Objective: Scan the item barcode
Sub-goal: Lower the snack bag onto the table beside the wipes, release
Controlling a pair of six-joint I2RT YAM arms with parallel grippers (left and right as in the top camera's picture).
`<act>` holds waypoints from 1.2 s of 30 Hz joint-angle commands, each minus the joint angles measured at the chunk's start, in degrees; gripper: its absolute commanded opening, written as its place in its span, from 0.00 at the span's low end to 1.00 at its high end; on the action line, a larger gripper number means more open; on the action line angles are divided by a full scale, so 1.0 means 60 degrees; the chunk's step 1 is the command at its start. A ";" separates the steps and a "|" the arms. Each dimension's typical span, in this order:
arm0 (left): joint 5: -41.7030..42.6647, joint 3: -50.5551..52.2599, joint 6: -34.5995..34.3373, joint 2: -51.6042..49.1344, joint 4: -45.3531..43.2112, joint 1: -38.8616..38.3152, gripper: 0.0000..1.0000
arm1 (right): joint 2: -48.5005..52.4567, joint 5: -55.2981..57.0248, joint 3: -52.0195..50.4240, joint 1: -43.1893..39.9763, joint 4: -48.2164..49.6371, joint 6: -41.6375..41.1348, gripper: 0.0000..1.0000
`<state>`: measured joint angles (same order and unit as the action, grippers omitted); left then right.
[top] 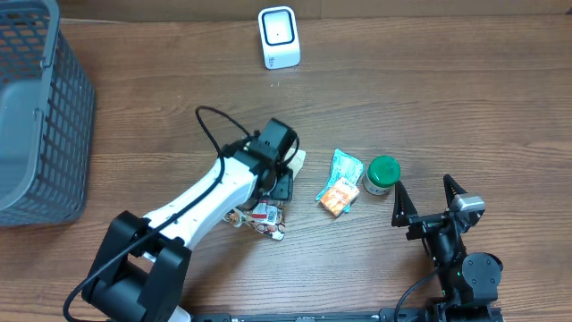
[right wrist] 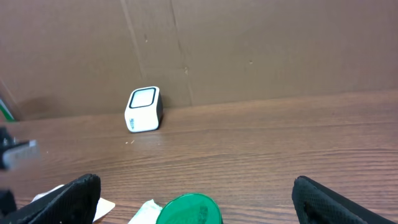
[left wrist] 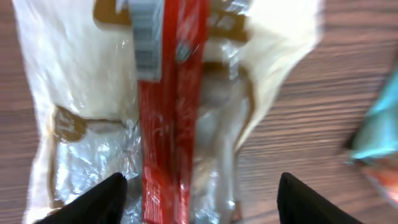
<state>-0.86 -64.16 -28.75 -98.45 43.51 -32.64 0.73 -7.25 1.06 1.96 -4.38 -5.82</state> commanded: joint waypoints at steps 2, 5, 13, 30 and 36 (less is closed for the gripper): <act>-0.0025 -0.1104 0.0565 0.0000 0.0794 -0.0044 0.74 | -0.0087 0.0011 -0.0102 -0.0011 0.0033 -0.0018 1.00; -0.0747 -0.1290 0.0579 0.0000 0.1384 -0.0029 0.74 | -0.0087 0.0015 -0.0102 -0.0011 0.0033 -0.0018 1.00; -0.3005 -0.1268 0.0426 -0.0011 0.2390 0.1144 0.70 | -0.0087 0.0015 -0.0102 -0.0011 0.0033 -0.0018 1.00; -0.1490 0.0634 0.0583 -0.0091 0.1319 0.2535 0.65 | -0.0087 0.0015 -0.0102 -0.0011 0.0033 -0.0018 1.00; -0.0055 0.0991 0.1002 -0.0091 0.0962 0.2532 0.64 | -0.0087 0.0015 -0.0102 -0.0011 0.0033 -0.0018 1.00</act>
<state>-7.81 -58.70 -25.89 -98.50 49.98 -17.26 0.73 -7.25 1.06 1.96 -4.36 -5.80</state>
